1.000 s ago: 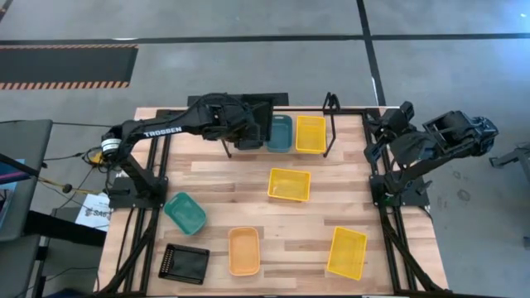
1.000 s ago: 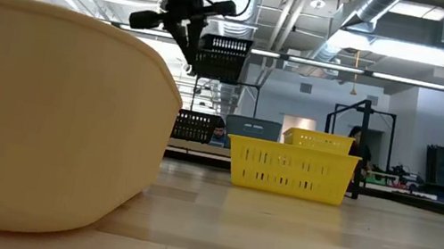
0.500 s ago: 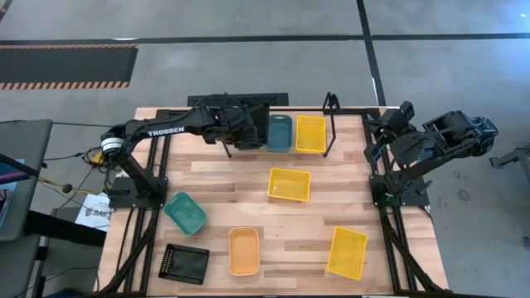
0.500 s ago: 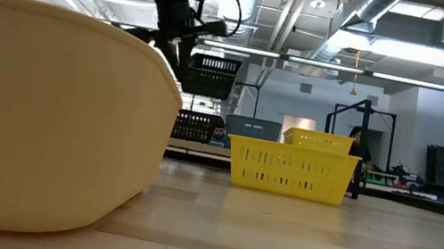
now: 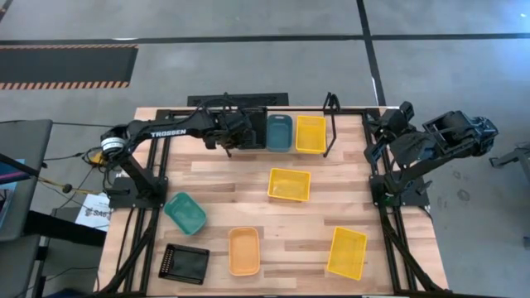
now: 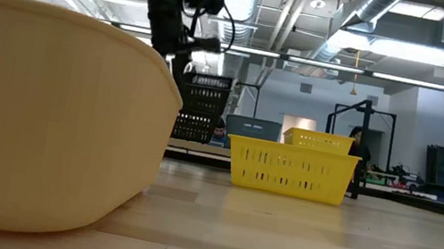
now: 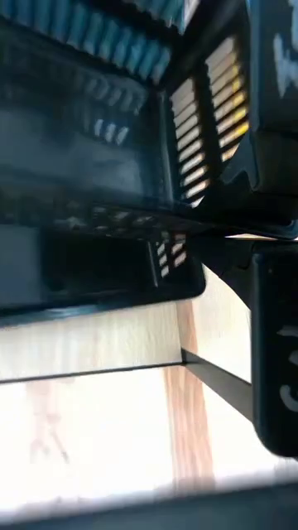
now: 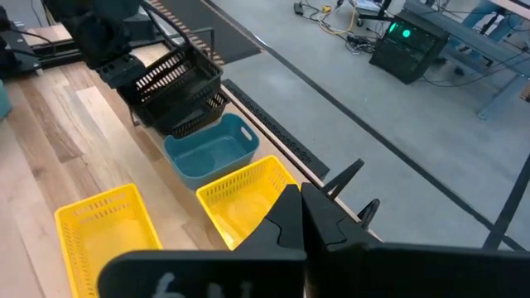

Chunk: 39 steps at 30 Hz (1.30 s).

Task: Stack baskets on shelf by color
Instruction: Stack the right black bin on the black bin

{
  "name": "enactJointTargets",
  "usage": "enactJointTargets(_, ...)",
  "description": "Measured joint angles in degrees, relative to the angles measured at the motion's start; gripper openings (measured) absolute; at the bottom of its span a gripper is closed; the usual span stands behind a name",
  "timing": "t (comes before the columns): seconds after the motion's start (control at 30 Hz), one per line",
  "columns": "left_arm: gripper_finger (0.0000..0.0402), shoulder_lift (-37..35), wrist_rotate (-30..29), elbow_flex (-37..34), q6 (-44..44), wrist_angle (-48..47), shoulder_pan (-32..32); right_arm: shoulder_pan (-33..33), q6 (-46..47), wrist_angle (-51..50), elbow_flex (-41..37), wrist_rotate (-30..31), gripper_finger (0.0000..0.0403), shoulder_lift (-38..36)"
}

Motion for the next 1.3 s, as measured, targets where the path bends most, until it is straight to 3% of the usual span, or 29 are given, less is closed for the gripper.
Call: enactJointTargets(1.3, 0.0000, -0.2, 0.8, -0.4, 2.7, -2.9, 0.6, 0.0, -1.7, 0.2, 0.0, 0.0, 0.0000, 0.0)
